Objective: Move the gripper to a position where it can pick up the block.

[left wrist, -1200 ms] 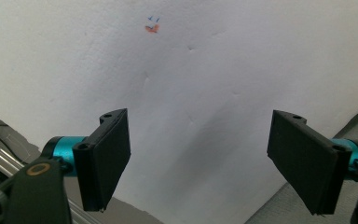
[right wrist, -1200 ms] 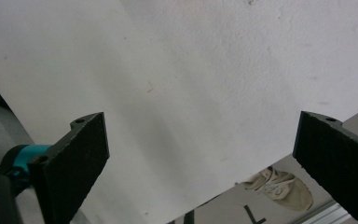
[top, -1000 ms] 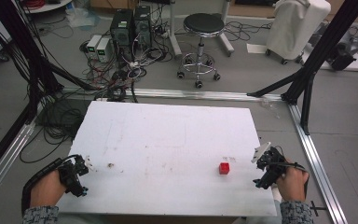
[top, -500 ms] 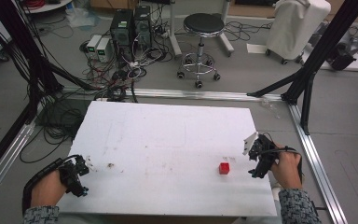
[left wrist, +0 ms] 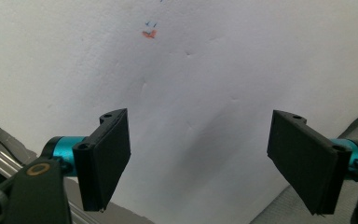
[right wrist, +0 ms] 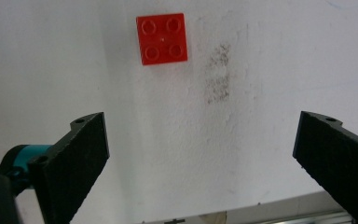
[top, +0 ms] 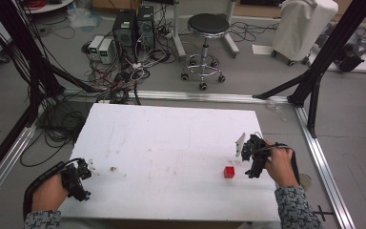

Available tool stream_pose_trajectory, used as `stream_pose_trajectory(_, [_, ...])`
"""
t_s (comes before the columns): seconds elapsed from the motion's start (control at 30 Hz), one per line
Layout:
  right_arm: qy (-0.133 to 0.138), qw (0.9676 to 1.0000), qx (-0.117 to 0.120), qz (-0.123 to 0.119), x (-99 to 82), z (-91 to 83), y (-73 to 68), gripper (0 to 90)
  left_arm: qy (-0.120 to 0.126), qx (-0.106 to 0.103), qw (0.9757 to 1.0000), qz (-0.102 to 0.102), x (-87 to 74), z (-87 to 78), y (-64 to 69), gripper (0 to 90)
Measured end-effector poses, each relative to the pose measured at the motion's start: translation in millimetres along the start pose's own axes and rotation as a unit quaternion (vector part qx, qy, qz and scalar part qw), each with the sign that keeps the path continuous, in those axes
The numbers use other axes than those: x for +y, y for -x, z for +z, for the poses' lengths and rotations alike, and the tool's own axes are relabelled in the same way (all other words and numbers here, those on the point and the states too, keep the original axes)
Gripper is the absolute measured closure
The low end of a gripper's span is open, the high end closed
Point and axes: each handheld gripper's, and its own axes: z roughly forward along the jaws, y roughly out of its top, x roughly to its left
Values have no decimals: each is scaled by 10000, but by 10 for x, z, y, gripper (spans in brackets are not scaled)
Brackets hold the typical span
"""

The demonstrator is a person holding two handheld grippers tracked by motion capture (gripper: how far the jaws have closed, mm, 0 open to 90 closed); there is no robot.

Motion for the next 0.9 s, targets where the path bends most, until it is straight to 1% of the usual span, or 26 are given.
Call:
stream_pose_trajectory(0.07, [16,9999,80,-152,87,84,10,26,0,0,10000,0,0,0,0,216])
stream_pose_trajectory(0.1, [16,9999,80,-152,87,84,10,26,6,1,10000,1,0,1,1,216])
stream_pose_trajectory(0.23, [-66,9994,149,-316,190,181,8,26,-19,-14,10000,22,7,1,-1,215])
stream_pose_trajectory(0.33, [-107,9989,225,-395,239,259,13,26,-13,-11,10000,21,7,5,-1,215])
stream_pose_trajectory(0.37, [-118,9988,269,-390,257,302,11,26,-8,-16,10000,12,6,8,0,216])
stream_pose_trajectory(0.43, [-118,9987,285,-394,266,329,8,26,-10,-16,10000,1,5,15,0,216])
stream_pose_trajectory(0.47, [-125,9985,318,-417,283,390,2,26,-11,-13,10000,0,5,18,0,216])
stream_pose_trajectory(0.57, [-120,9983,371,-430,307,473,-8,26,-17,0,10000,5,8,24,1,216])
stream_pose_trajectory(0.6, [-117,9981,404,-443,315,498,-10,26,-15,-5,10000,5,9,27,2,215])
stream_pose_trajectory(0.67, [-108,9982,395,-431,322,522,-14,26,-13,-9,10000,8,11,31,5,215])
stream_pose_trajectory(0.7, [-98,9981,433,-432,340,569,-22,26,-16,-11,10000,7,12,33,5,216])
stream_pose_trajectory(0.73, [-98,9981,433,-432,340,569,-22,26,-16,-13,10000,7,13,34,5,216])
stream_pose_trajectory(0.77, [-103,9978,486,-445,362,614,-27,26,-18,-8,10000,8,14,37,7,215])
stream_pose_trajectory(0.8, [-103,9978,486,-445,362,614,-27,26,-18,-8,10000,8,14,37,7,216])
stream_pose_trajectory(0.9, [-142,9972,544,-495,402,697,-36,26,-25,-13,10000,13,13,42,6,215])
